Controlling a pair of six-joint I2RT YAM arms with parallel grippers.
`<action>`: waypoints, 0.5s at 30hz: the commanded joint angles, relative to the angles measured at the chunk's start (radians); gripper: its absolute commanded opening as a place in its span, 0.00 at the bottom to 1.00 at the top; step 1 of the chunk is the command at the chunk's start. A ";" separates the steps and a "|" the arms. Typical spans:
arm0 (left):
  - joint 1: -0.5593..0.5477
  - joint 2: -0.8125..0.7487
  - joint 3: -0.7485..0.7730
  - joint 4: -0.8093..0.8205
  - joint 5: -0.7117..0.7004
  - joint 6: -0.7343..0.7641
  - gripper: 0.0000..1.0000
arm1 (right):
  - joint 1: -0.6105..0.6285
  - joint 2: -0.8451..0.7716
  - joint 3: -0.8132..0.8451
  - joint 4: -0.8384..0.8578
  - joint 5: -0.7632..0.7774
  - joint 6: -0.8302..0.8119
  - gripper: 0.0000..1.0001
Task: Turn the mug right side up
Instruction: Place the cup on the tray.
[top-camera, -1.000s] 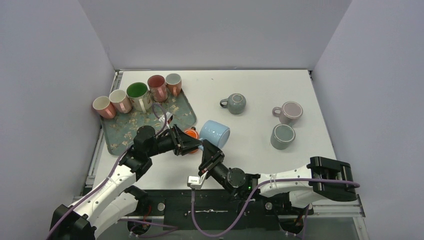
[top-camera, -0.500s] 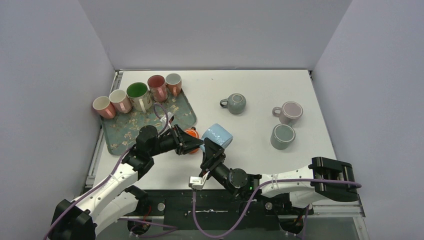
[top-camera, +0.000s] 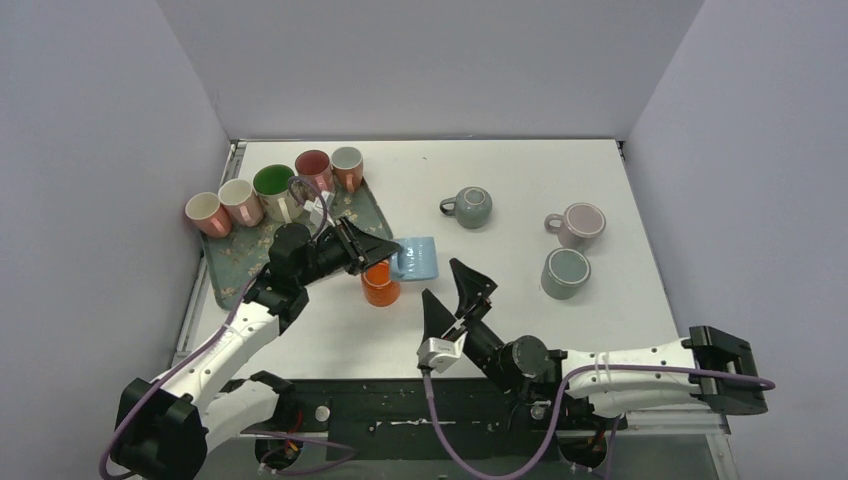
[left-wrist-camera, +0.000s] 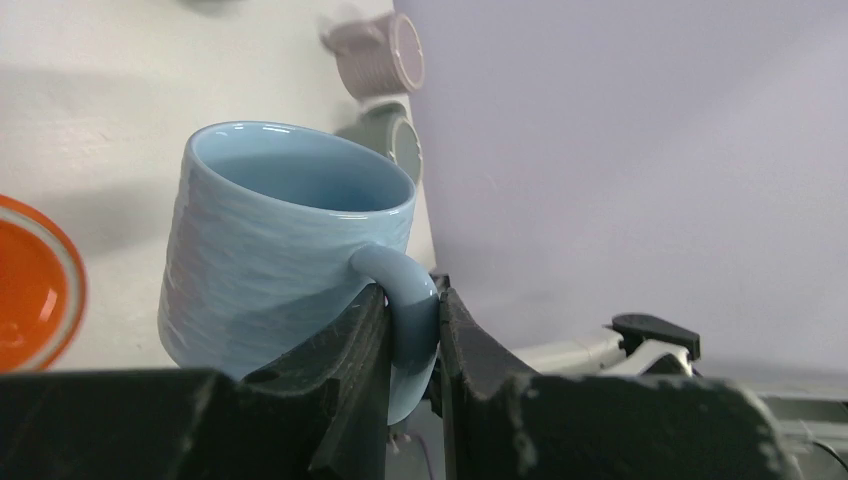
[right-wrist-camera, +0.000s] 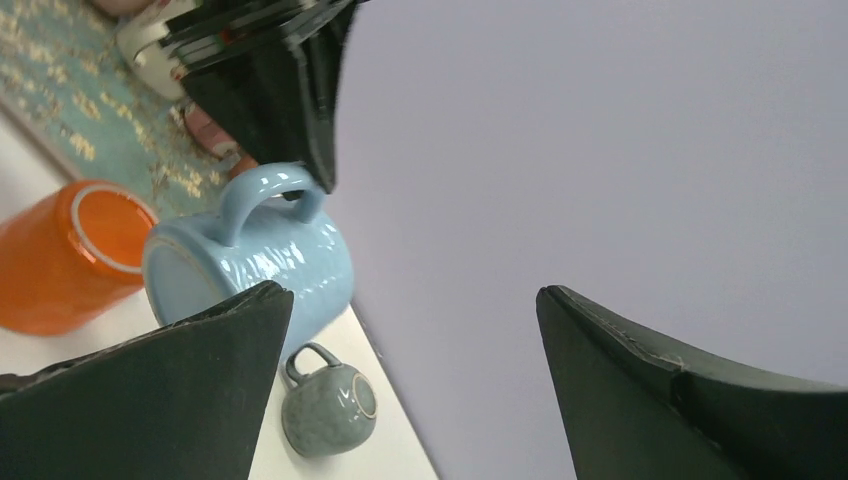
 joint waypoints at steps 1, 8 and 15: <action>0.047 0.018 0.140 0.105 -0.068 0.150 0.00 | 0.005 -0.128 0.003 -0.018 0.012 0.174 1.00; 0.121 0.065 0.245 -0.023 -0.211 0.412 0.00 | 0.007 -0.246 -0.008 -0.111 0.004 0.265 1.00; 0.151 0.108 0.206 0.053 -0.405 0.694 0.00 | 0.008 -0.304 -0.018 -0.147 -0.019 0.313 1.00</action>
